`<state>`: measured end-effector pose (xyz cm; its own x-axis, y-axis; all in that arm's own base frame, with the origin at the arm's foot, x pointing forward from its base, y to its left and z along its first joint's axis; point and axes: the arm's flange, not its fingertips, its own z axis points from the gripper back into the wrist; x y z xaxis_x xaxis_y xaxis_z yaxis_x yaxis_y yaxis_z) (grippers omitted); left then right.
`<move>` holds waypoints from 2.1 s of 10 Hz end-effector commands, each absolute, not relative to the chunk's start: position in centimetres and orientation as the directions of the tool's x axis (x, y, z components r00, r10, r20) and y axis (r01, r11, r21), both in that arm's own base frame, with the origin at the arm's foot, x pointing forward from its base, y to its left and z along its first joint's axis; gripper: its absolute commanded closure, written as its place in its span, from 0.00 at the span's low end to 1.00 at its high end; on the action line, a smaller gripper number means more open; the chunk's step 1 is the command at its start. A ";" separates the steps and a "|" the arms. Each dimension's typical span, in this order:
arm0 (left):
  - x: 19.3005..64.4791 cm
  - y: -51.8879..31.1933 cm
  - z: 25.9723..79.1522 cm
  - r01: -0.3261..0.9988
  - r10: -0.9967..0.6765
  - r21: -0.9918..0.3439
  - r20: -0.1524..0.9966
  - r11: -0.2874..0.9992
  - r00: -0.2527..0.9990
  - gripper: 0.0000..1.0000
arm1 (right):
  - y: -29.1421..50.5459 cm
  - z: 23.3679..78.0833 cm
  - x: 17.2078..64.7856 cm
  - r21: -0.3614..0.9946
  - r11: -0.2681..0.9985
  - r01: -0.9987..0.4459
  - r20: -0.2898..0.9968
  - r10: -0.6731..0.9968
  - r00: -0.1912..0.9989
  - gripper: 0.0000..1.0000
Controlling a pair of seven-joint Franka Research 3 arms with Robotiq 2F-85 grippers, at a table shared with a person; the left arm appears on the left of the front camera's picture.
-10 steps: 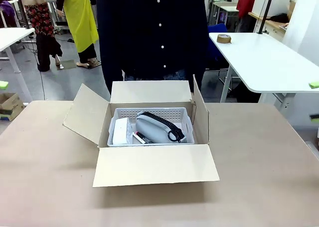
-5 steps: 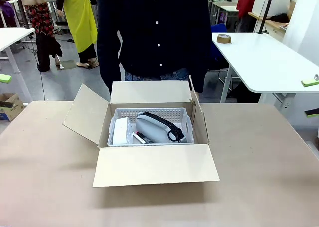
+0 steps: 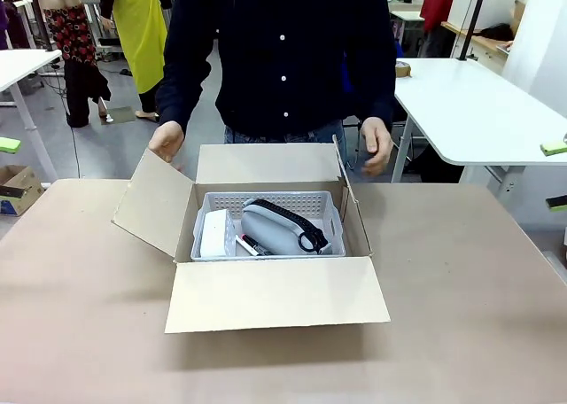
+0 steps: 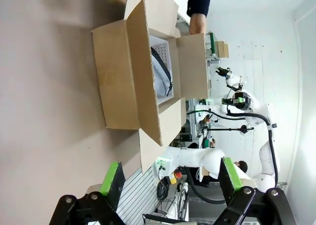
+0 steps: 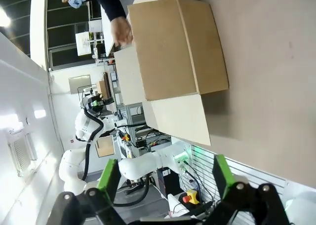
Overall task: Pack the gift set into the box.
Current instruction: Press and hold the closed box until the human finishes sealing it.
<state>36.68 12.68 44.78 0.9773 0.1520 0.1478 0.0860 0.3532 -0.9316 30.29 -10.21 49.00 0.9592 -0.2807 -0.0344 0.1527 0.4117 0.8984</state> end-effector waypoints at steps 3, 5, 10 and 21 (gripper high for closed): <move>36.4 12.7 44.8 0.093 0.146 -0.927 0.155 0.362 0.977 0.00 | -10.2 49.1 30.2 0.904 0.400 0.152 -0.037 -0.279 0.959 0.00; 36.4 12.7 44.8 0.093 0.146 -0.927 0.155 0.362 0.977 0.00 | -10.2 49.1 30.2 0.904 0.400 0.152 -0.037 -0.279 0.959 0.00; 36.4 12.7 44.8 0.093 0.146 -0.927 0.155 0.362 0.977 0.00 | -10.2 49.1 30.2 0.904 0.400 0.152 -0.037 -0.279 0.959 0.00; 36.4 12.7 44.8 0.093 0.146 -0.927 0.155 0.362 0.977 0.00 | -10.2 49.1 30.2 0.904 0.400 0.152 -0.037 -0.279 0.959 0.00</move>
<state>36.68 12.71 44.73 0.9773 0.1528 0.1467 0.0847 0.3531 -0.9318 30.25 -10.19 49.00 0.9599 -0.2779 -0.0364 0.1528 0.4101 0.8992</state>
